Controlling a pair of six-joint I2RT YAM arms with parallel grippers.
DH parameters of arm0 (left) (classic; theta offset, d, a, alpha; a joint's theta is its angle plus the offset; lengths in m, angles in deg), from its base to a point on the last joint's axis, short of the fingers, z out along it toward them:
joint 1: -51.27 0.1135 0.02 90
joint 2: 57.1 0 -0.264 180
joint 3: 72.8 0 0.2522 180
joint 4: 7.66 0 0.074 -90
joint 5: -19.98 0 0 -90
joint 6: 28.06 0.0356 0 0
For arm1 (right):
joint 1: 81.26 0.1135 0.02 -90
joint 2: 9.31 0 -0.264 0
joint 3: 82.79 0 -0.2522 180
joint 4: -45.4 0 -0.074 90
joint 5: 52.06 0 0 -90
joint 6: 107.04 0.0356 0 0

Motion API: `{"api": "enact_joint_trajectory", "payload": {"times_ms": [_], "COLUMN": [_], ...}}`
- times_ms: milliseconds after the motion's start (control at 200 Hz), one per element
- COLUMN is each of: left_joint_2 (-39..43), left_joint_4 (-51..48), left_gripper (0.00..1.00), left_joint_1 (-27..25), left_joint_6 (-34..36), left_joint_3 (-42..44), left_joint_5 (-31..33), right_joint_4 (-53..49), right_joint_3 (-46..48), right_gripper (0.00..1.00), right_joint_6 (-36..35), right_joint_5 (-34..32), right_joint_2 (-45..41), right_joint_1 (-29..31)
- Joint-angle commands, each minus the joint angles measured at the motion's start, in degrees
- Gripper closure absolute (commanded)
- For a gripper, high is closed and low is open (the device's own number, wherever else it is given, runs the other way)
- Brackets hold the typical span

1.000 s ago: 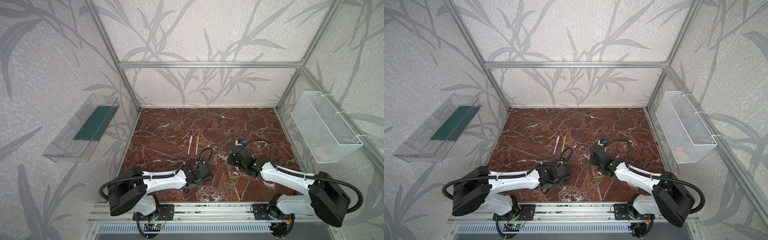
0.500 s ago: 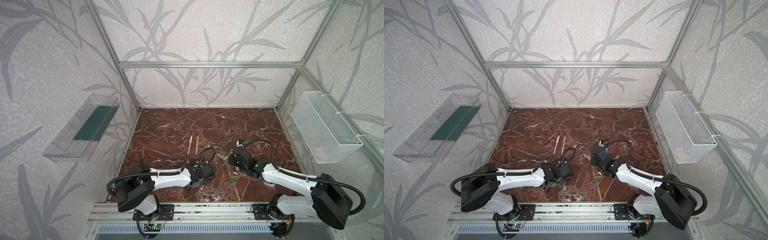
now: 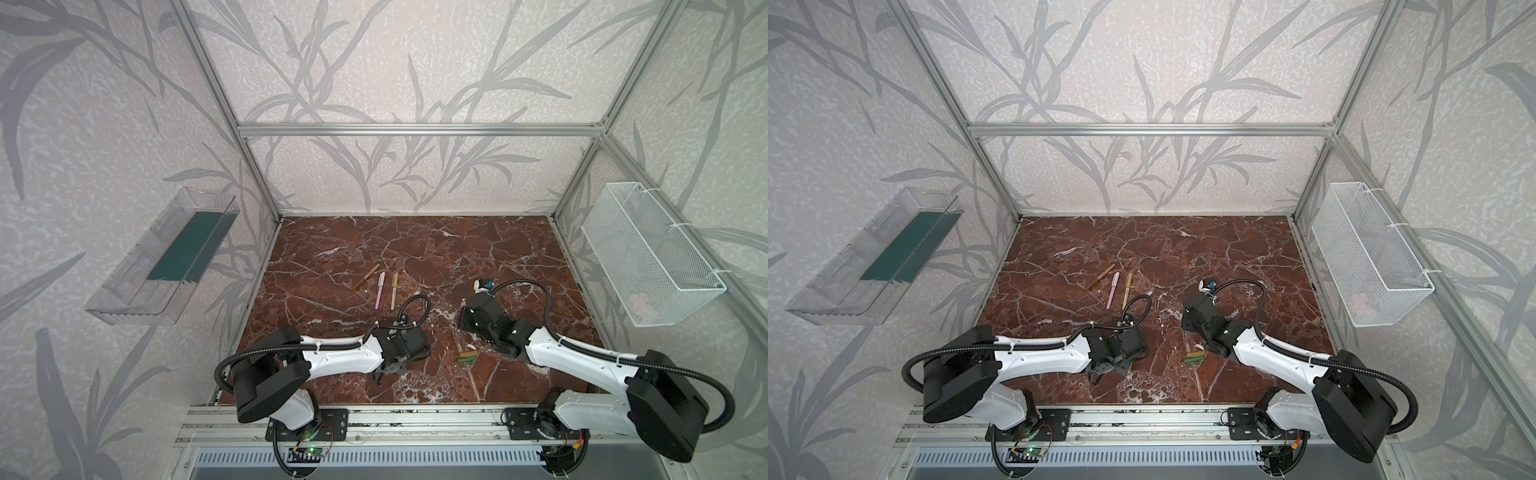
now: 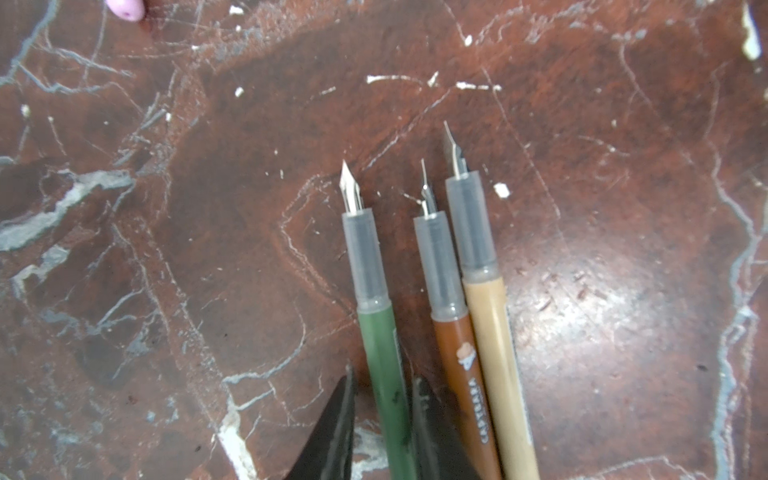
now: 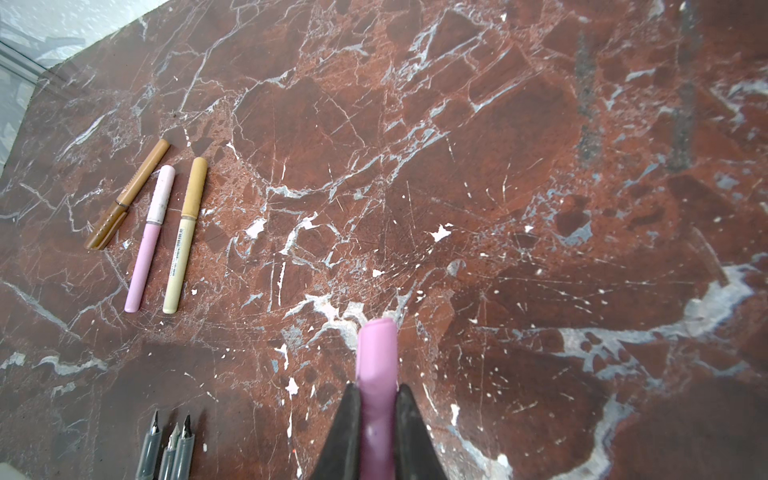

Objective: Insert the pens into the pen caps
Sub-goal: 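Lower the left gripper onto the brown pen and close on it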

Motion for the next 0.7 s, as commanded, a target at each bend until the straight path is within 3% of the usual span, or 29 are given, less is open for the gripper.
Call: {"api": "enact_joint_trajectory", "payload": {"times_ms": [0, 205, 410, 695], "left_joint_2": [2.25, 7.1, 8.15, 9.55], "left_joint_4": [-0.83, -1.88, -5.35, -4.21], "left_gripper": [0.73, 0.71, 0.7, 0.7], "left_joint_1": [-0.13, -0.13, -0.17, -0.19], "left_joint_6": [-1.33, -1.99, -2.15, -1.45], "left_joint_3": [1.69, 3.95, 1.91, 1.78], "left_joint_5": [-2.07, -1.81, 2.27, 0.74], "right_joint_4": [-0.95, -0.62, -0.13, -1.21], "right_joint_3": [0.3, 0.23, 0.11, 0.46], "right_gripper": [0.97, 0.97, 0.98, 0.98], "right_joint_6": [-0.43, -0.41, -0.25, -0.35], "right_joint_5": [-0.87, -0.57, 0.21, -0.17], "right_joint_2": [-0.73, -0.23, 0.5, -0.99], "right_joint_1": [-0.12, -0.11, -0.12, -0.12]}}
